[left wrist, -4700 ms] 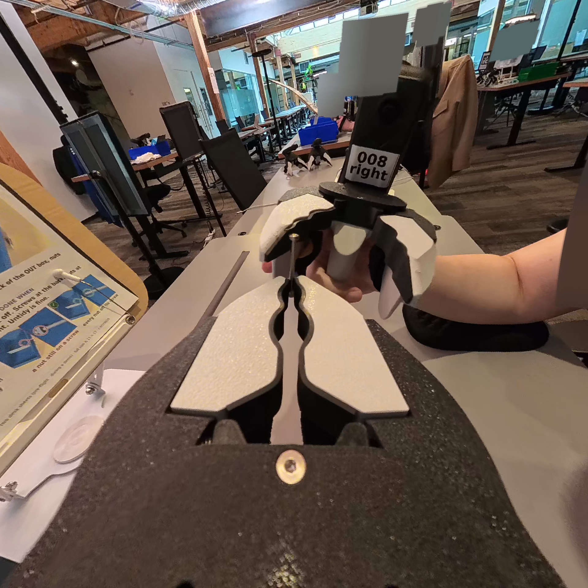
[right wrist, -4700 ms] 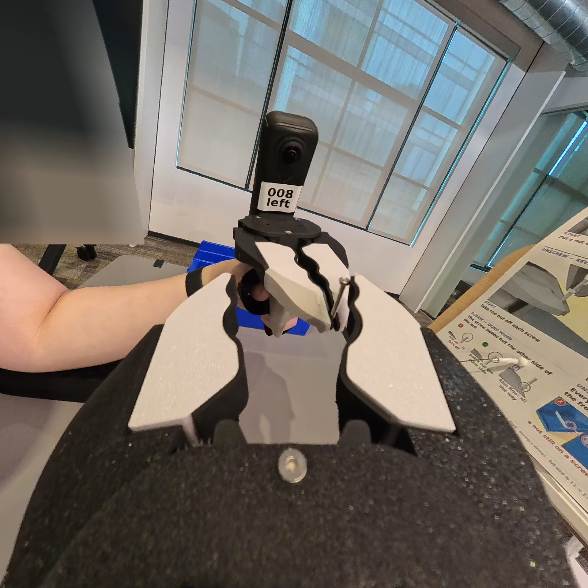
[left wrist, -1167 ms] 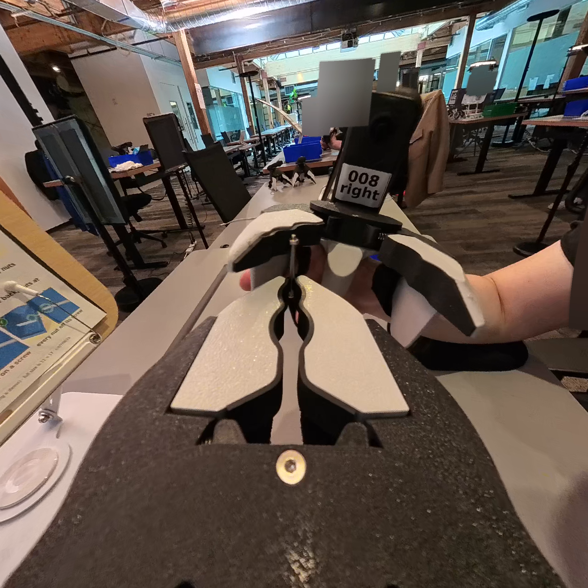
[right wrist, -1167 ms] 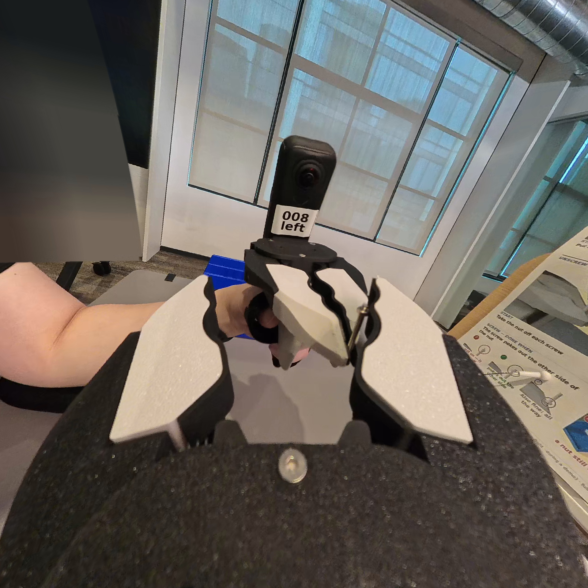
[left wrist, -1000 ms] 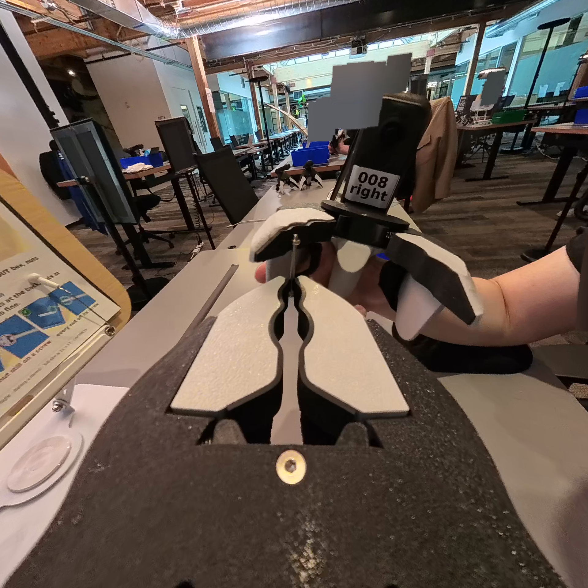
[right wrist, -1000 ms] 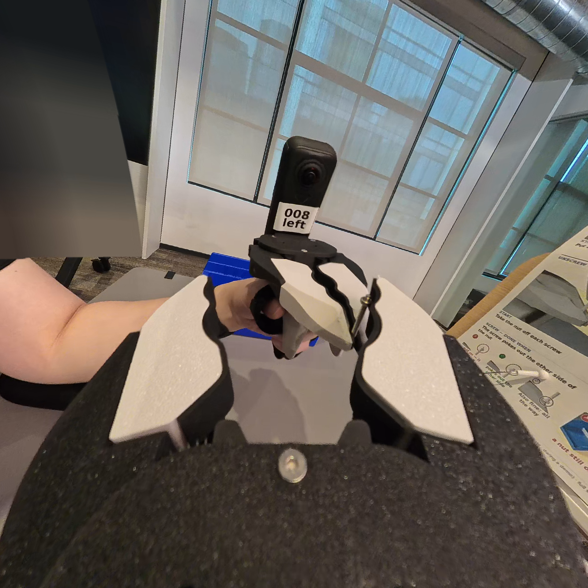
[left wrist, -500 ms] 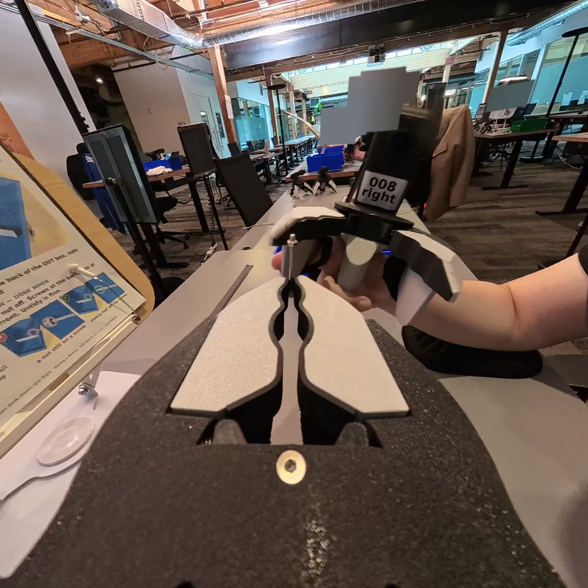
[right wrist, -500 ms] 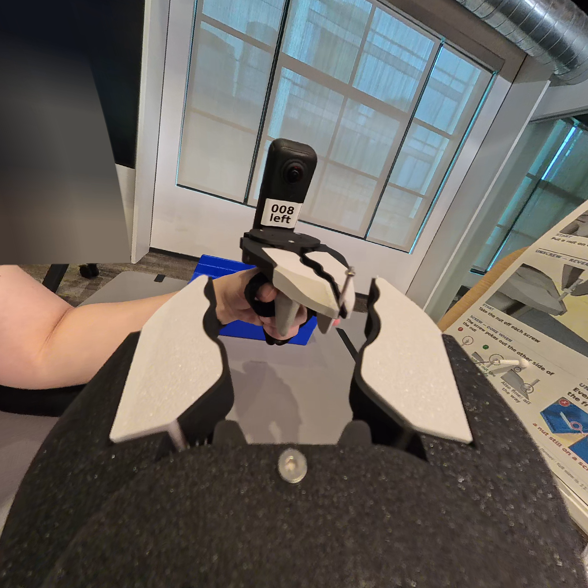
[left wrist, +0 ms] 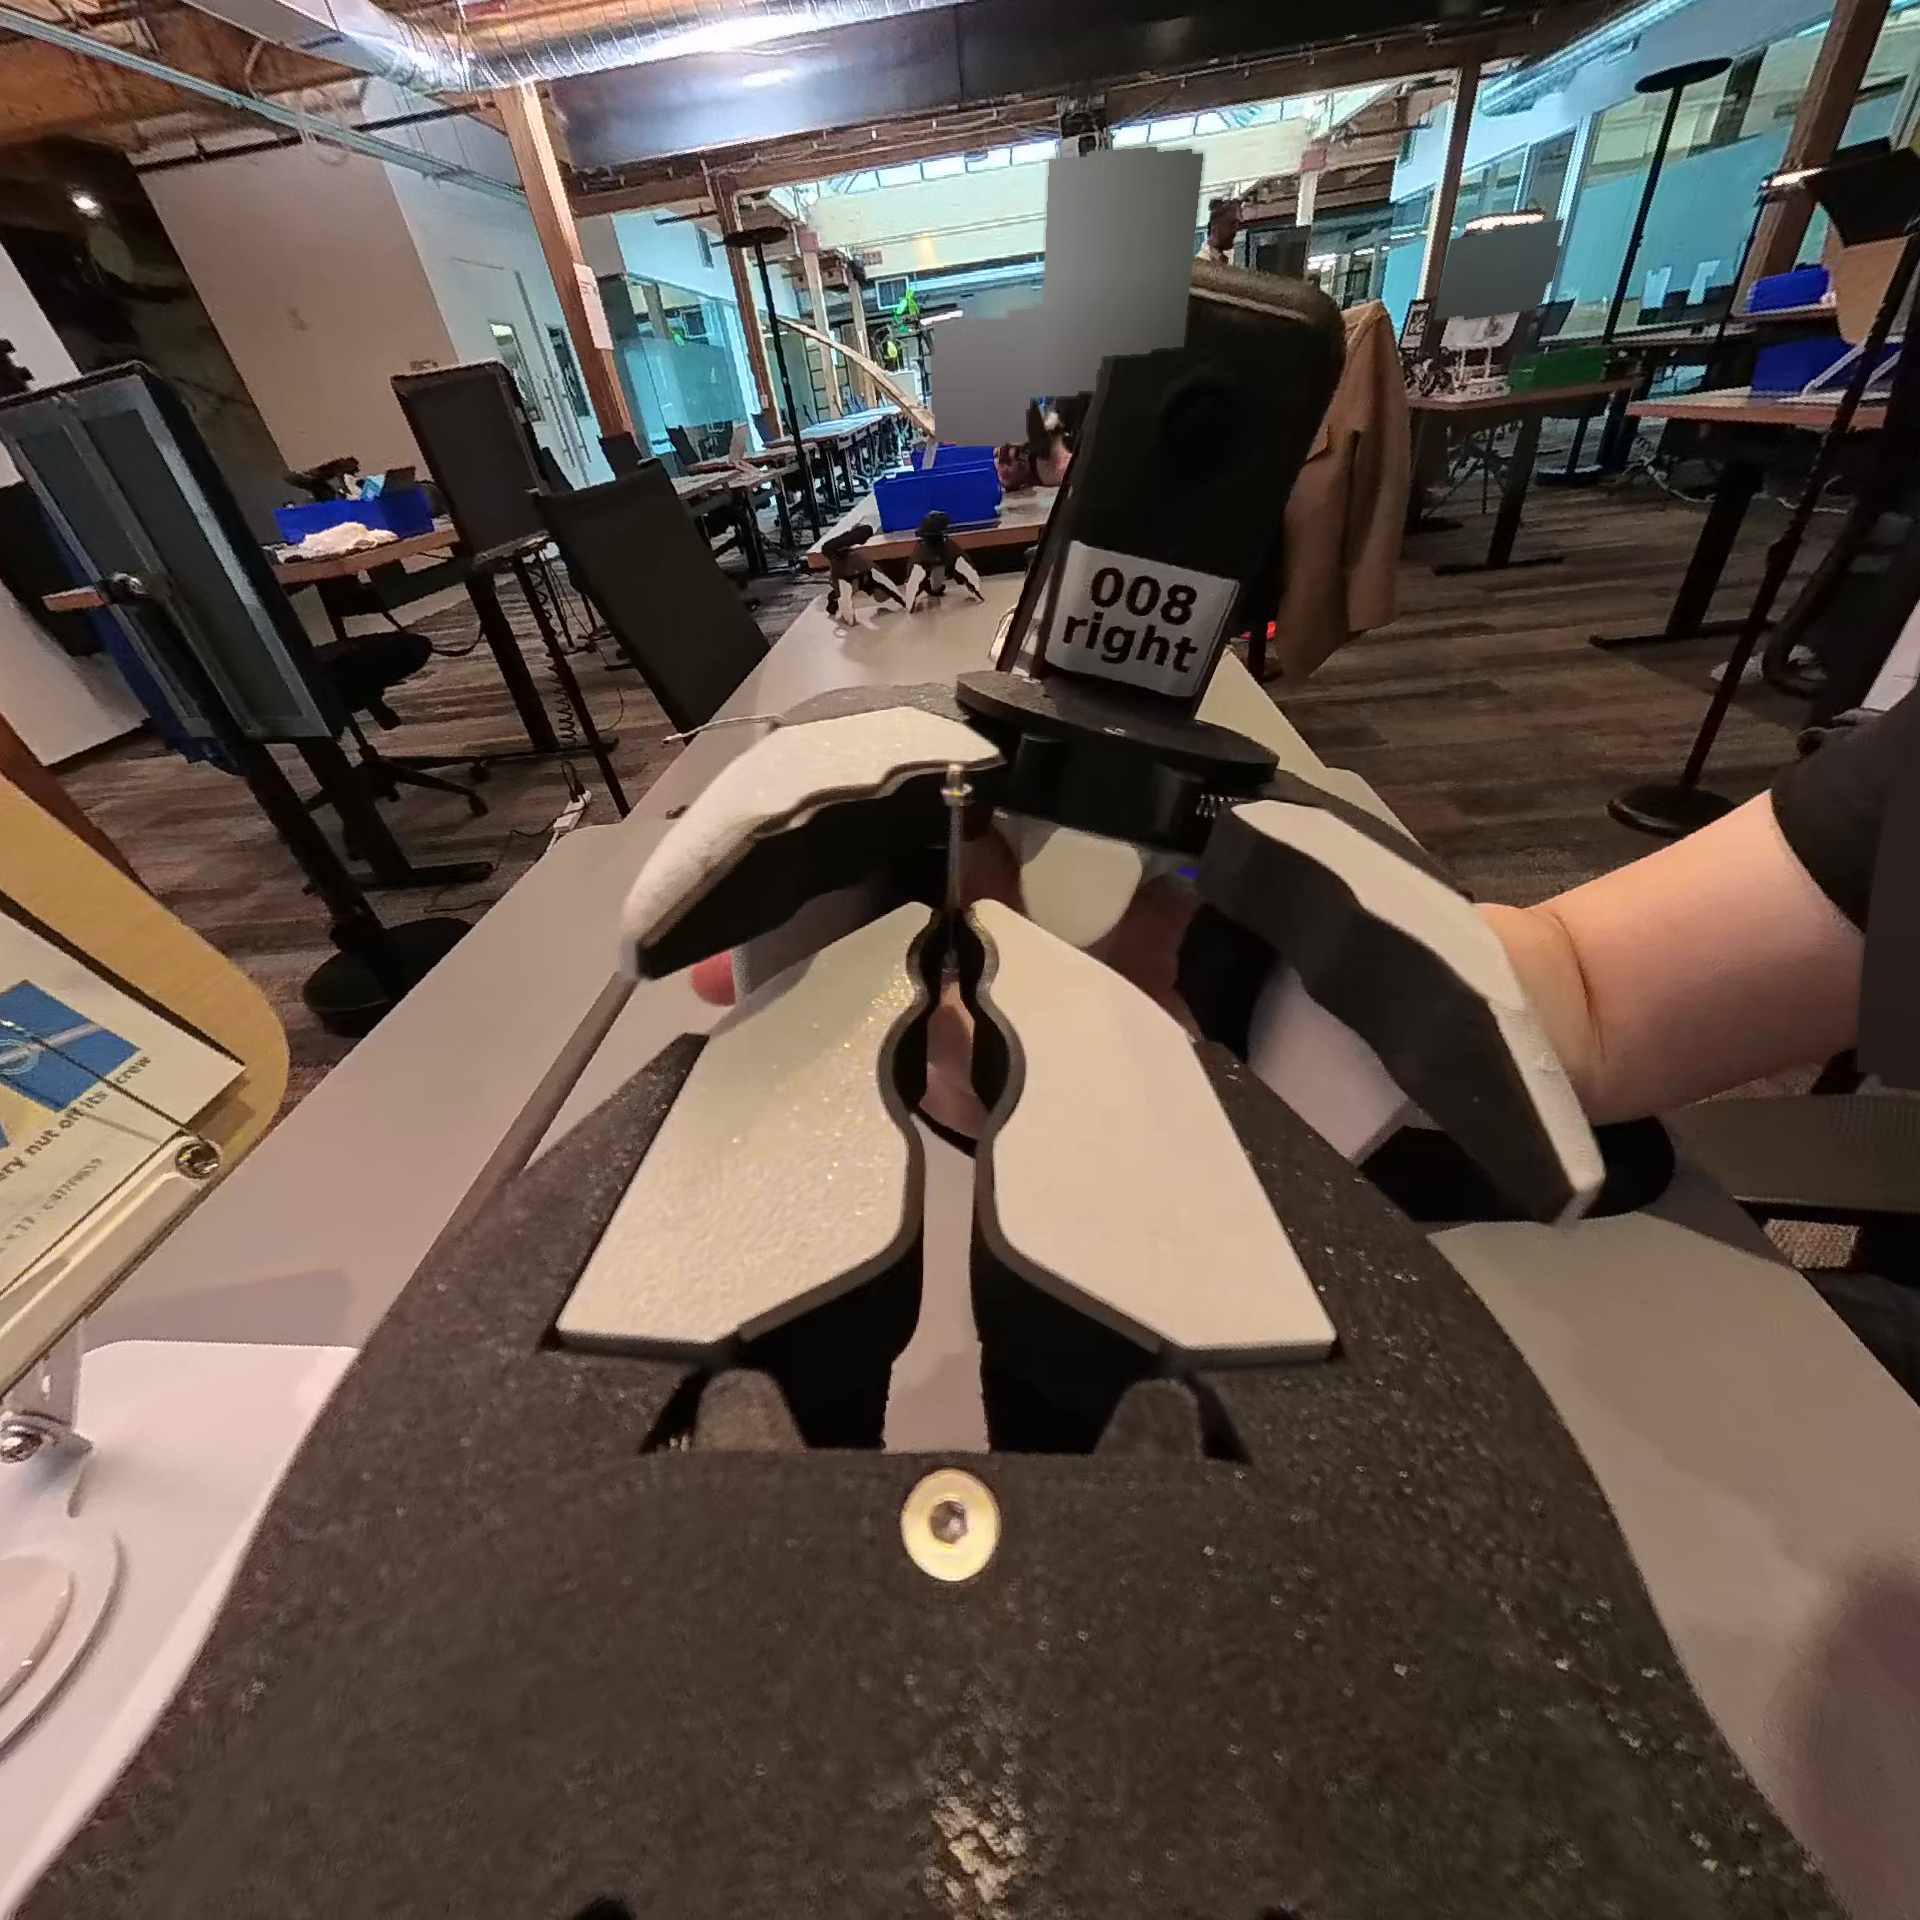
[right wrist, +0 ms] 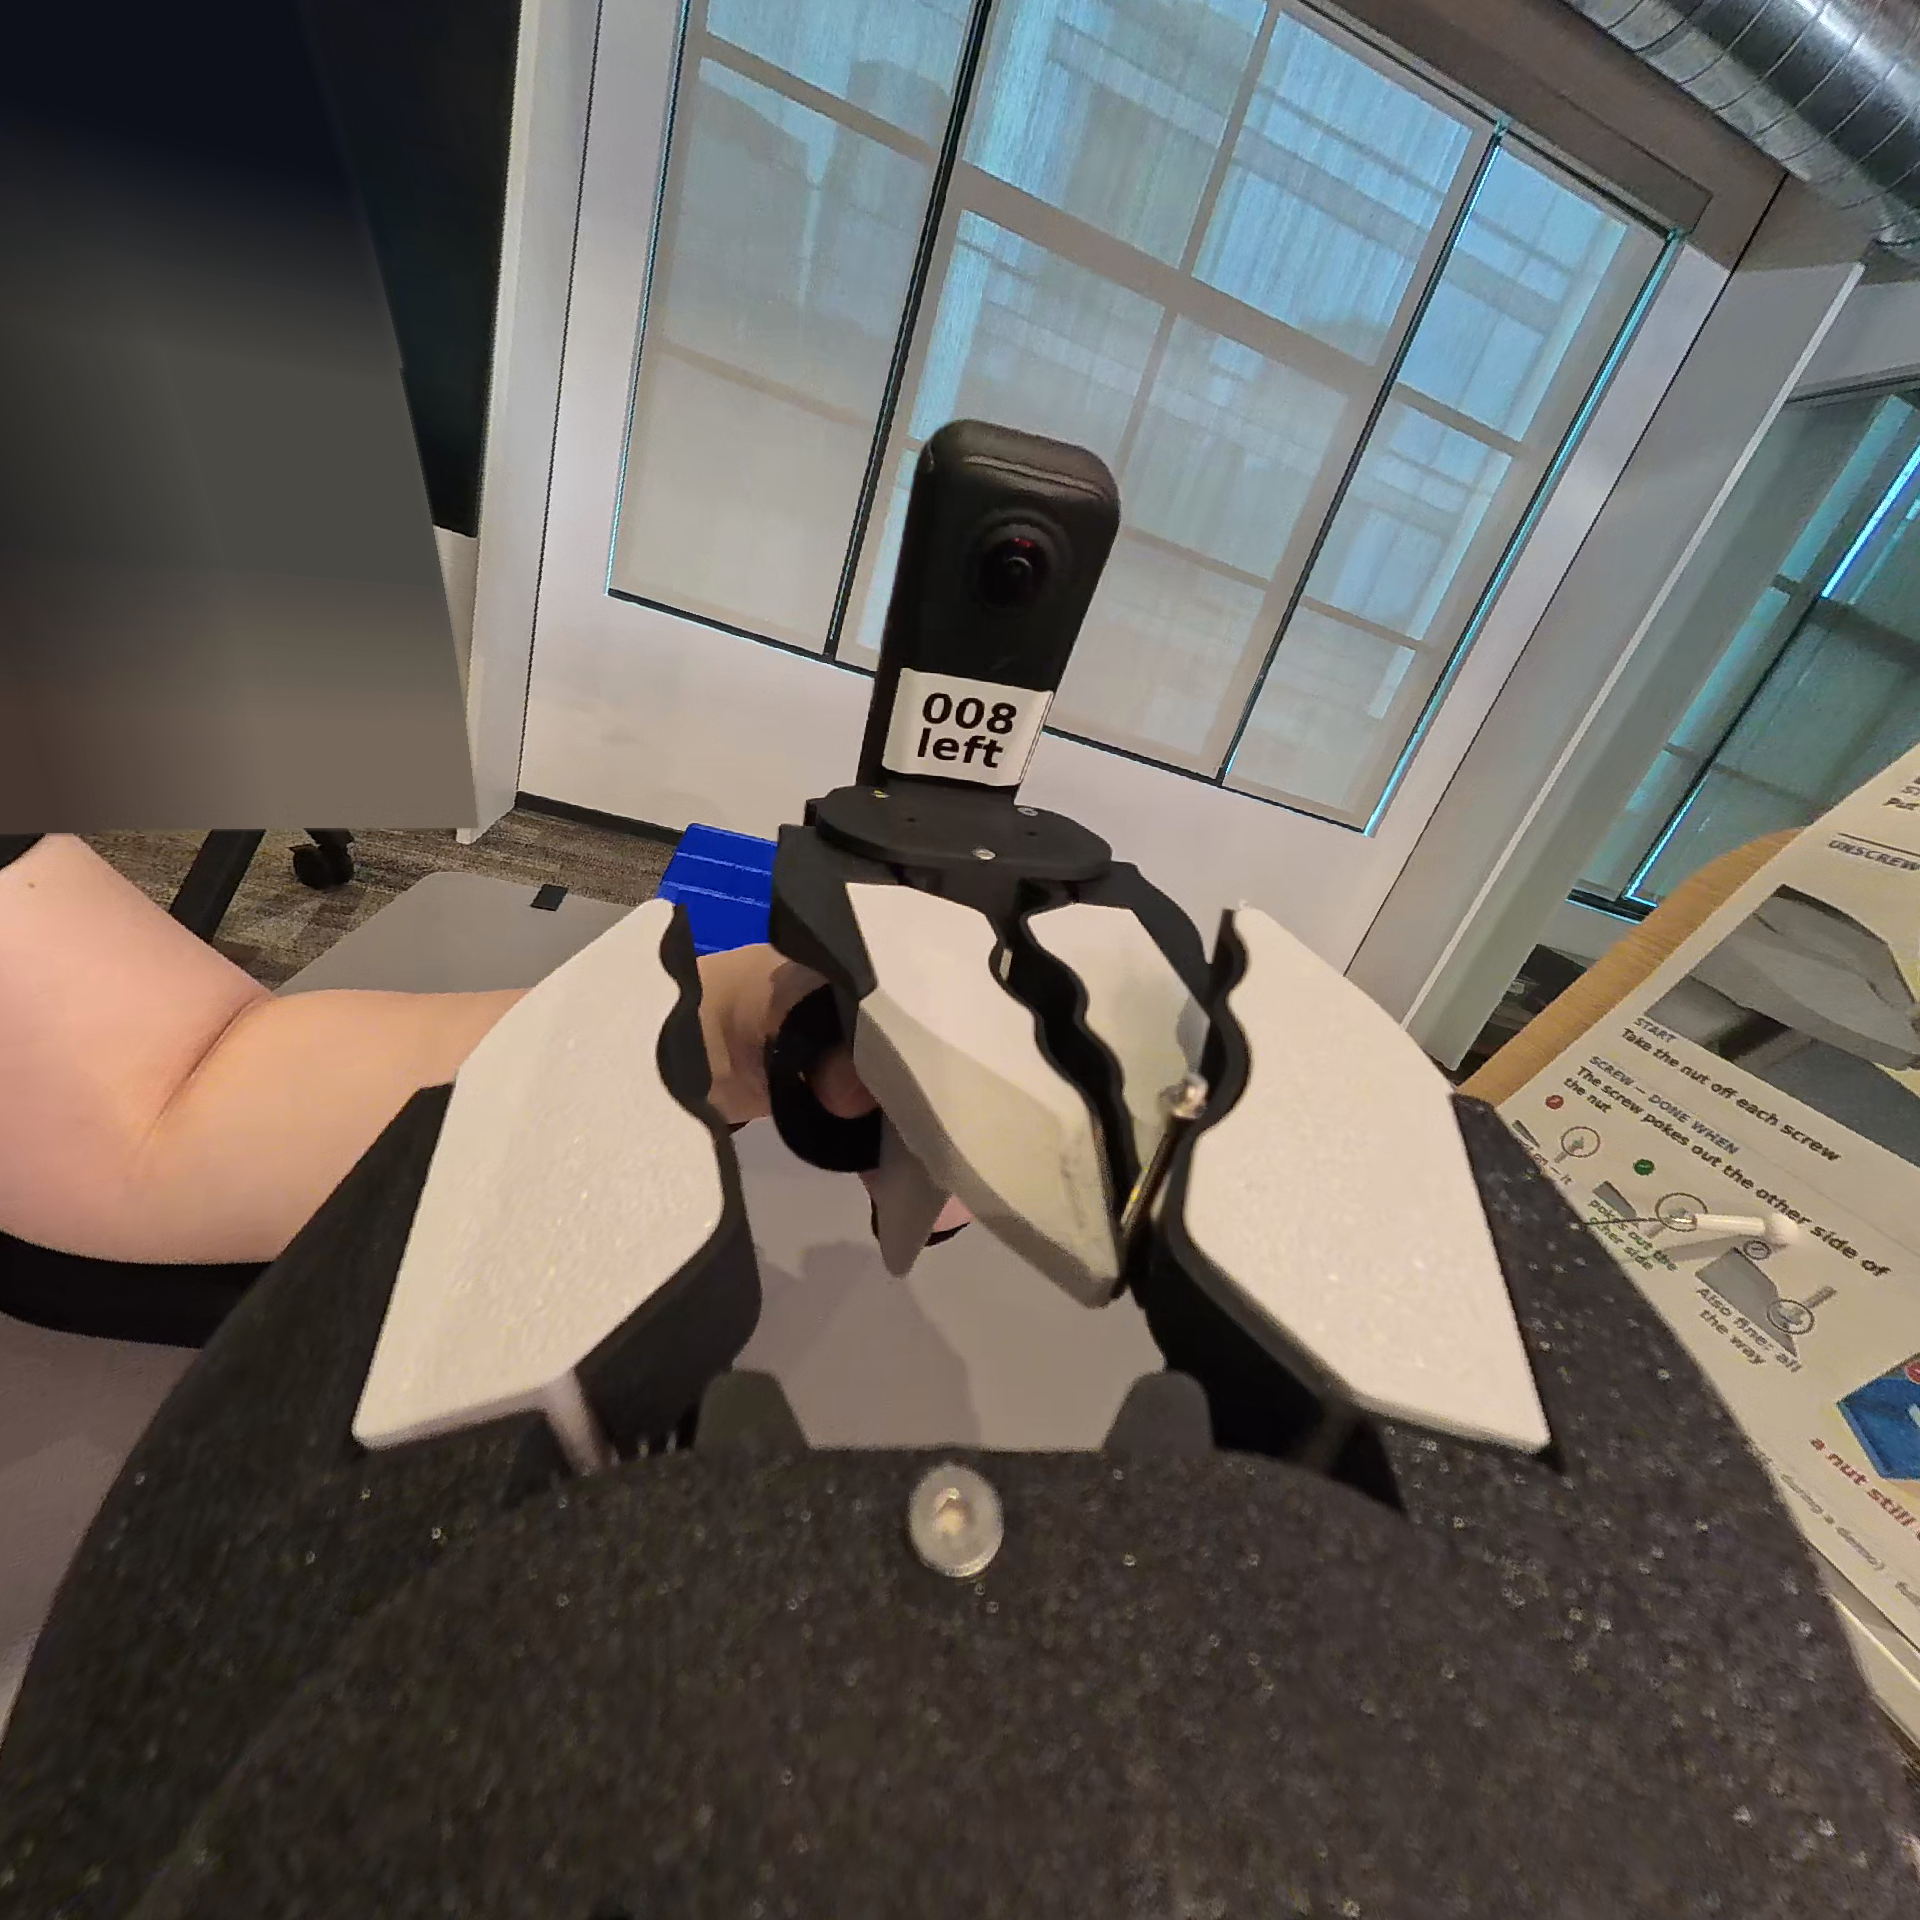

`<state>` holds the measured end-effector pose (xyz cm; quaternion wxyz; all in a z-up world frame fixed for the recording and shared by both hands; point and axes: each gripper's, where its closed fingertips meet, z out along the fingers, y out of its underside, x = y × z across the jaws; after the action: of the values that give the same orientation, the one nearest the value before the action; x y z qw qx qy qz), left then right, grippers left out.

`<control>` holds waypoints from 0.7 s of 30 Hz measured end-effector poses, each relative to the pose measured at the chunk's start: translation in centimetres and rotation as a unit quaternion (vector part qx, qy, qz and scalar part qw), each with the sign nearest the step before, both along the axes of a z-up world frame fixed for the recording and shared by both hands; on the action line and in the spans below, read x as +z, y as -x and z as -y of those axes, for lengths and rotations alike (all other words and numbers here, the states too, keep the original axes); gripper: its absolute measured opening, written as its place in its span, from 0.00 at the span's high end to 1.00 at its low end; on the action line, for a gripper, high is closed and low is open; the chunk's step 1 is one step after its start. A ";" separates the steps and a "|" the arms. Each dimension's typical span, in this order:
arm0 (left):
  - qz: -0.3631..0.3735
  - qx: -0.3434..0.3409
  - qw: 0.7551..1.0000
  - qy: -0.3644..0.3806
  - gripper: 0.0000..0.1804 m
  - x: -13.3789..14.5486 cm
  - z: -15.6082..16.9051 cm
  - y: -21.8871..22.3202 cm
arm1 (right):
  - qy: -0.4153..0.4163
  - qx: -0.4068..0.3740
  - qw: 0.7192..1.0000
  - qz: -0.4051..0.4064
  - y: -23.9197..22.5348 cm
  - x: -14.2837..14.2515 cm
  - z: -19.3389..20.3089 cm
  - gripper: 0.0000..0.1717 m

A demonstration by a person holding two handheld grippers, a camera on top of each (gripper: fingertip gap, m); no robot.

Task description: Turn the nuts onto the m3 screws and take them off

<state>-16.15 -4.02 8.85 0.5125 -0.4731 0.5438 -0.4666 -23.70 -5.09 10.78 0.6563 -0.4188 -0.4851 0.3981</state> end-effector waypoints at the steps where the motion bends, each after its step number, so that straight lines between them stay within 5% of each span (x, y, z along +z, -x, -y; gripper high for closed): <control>1: 0.002 0.003 1.000 0.000 0.99 0.1 -0.2 0.1 | 0.000 0.000 1.000 0.001 0.0 0.0 0.0 0.46; 21: 0.016 0.042 0.999 0.001 0.99 0.8 -1.9 2.5 | -0.002 -0.015 1.000 0.011 -0.3 -0.2 -0.5 0.47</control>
<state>-18.63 -2.09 9.63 0.5396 -0.4884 0.5146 -0.4534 -23.37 -4.60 10.54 0.6578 -0.4285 -0.4870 0.3827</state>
